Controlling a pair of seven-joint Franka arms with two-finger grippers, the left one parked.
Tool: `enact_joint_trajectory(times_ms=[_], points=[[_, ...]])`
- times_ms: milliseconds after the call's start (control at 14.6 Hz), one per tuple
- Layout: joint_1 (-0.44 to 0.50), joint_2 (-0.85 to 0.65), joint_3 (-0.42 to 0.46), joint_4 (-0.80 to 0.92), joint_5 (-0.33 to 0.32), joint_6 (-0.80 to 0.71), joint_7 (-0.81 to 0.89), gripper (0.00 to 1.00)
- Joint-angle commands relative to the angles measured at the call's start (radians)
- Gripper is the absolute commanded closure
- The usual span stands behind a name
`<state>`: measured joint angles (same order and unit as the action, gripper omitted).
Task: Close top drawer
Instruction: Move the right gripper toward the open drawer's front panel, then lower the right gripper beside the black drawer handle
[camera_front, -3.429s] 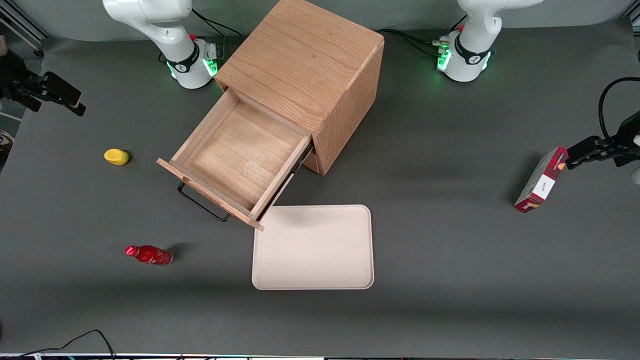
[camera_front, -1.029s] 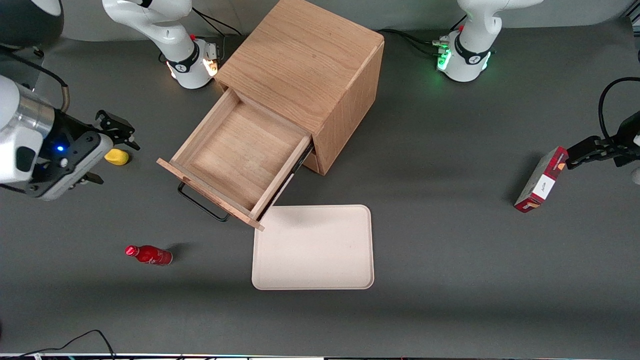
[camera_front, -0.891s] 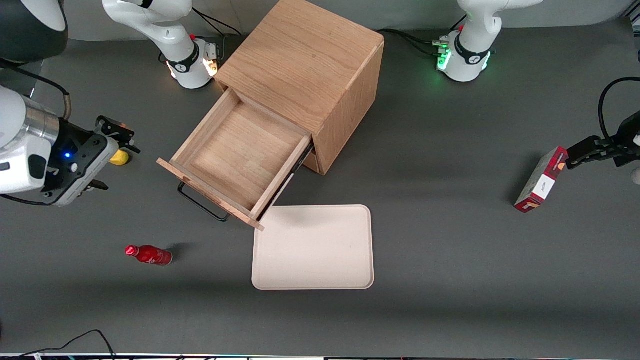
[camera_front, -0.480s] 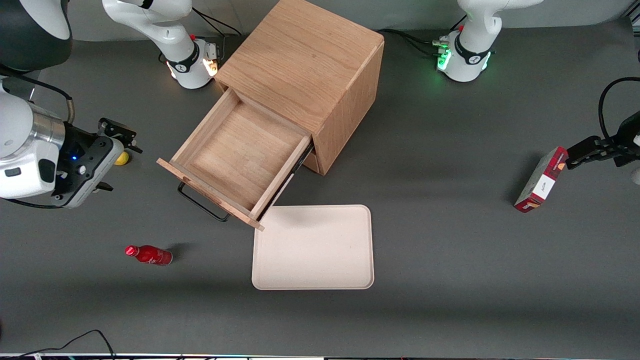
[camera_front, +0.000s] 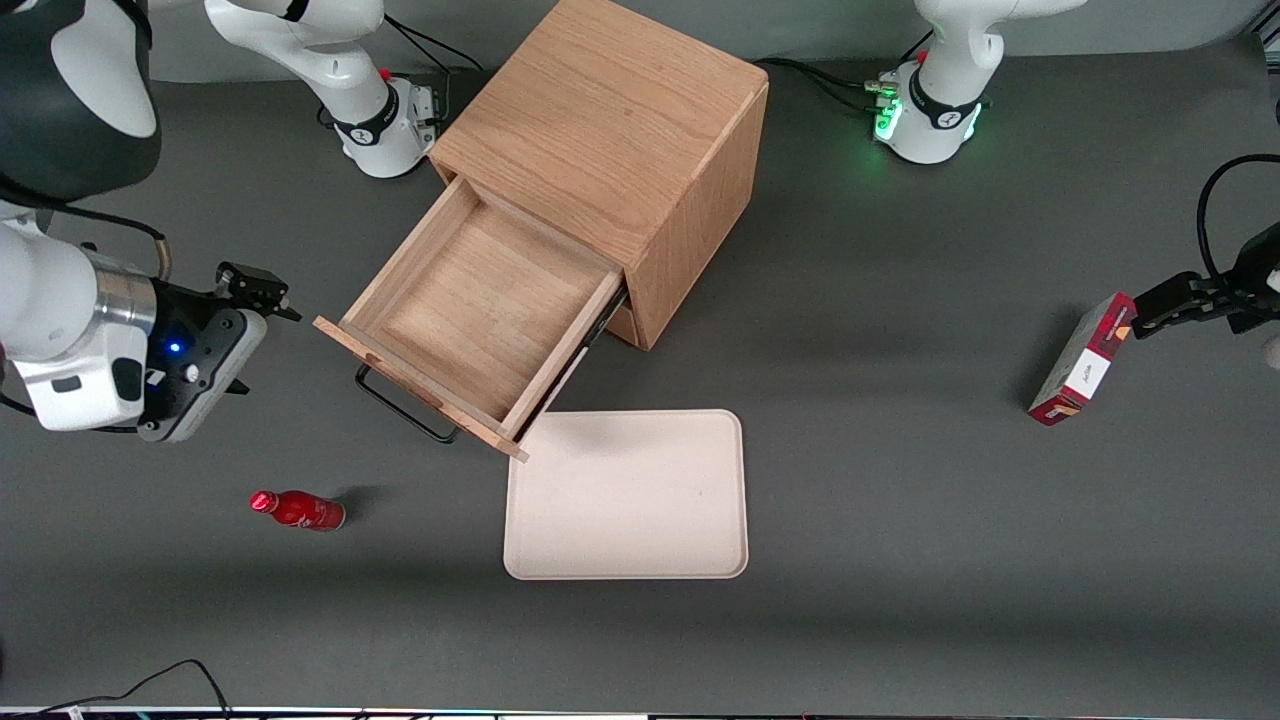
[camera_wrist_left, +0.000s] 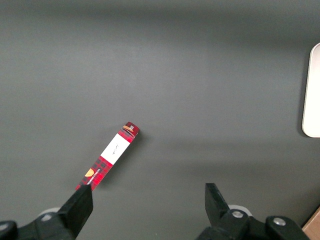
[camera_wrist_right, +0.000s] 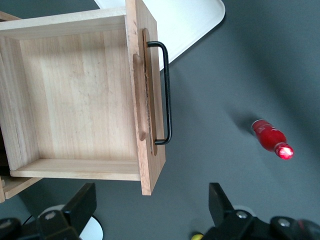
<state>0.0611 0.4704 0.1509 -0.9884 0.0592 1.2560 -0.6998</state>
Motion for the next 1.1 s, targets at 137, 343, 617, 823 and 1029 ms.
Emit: enact_joint_trajectory(times_ms=[137,343,617,823,1029], points=[[0.002,0.109,-0.005,0.034,0.025,0.054,-0.004,0.0],[0.011,0.169,-0.002,0.034,0.024,0.115,-0.003,0.0],[0.012,0.205,-0.001,0.03,0.025,0.138,0.032,0.0],[0.011,0.212,-0.001,-0.002,0.057,0.138,0.048,0.0],[0.008,0.228,0.001,-0.015,0.065,0.154,0.057,0.0]])
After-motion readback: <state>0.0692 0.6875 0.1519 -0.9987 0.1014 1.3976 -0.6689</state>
